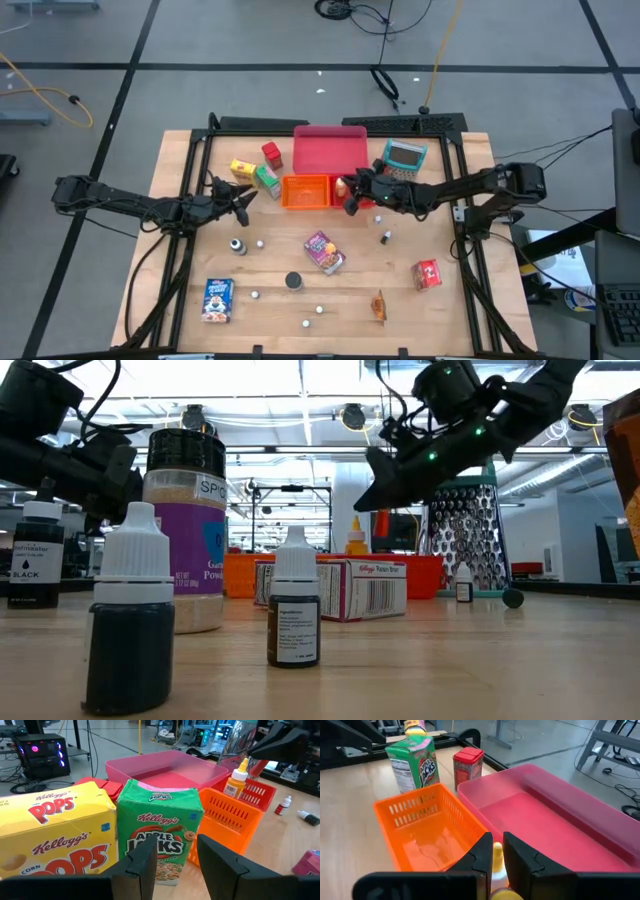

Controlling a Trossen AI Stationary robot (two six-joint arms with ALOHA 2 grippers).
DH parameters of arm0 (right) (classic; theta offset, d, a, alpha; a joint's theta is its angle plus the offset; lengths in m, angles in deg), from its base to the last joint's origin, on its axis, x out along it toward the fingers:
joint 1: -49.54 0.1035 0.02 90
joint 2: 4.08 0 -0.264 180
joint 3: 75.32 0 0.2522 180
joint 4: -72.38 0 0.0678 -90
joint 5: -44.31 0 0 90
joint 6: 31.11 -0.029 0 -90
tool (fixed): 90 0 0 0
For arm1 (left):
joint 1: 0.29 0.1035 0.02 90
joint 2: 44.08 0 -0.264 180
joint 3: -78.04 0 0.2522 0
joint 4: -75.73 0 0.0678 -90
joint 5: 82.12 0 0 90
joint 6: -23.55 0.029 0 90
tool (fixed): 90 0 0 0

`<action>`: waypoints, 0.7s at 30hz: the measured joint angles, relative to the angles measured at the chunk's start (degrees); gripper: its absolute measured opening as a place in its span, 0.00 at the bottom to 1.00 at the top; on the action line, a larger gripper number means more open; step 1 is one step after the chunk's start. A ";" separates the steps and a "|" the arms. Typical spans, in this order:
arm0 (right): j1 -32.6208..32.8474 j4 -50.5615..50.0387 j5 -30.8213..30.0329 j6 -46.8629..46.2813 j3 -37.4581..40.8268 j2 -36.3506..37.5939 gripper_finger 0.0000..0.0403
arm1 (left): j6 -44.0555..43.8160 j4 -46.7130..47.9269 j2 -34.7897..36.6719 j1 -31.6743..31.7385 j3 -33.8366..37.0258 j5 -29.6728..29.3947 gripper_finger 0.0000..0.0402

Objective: Pick & Place Kitchen Items
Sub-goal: Put the bottom red food coloring bottle into the red bin

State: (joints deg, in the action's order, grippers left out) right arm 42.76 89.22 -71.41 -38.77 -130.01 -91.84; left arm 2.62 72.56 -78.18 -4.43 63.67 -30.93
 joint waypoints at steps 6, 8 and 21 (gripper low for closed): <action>-1.37 0.82 0.30 -0.06 0.00 0.28 0.08 | 0.11 0.35 0.00 0.00 0.00 -0.22 0.35; -2.13 -0.31 0.57 -1.51 -0.02 0.17 0.08 | 0.00 0.35 0.00 -0.02 0.00 -0.24 0.35; -2.49 -0.61 1.99 -0.87 0.00 -0.46 0.19 | -0.16 0.38 0.00 -0.02 0.00 -0.24 0.35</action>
State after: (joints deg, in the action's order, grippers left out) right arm 40.26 88.61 -69.42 -39.64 -130.01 -92.30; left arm 2.46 72.94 -78.18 -4.45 63.67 -31.17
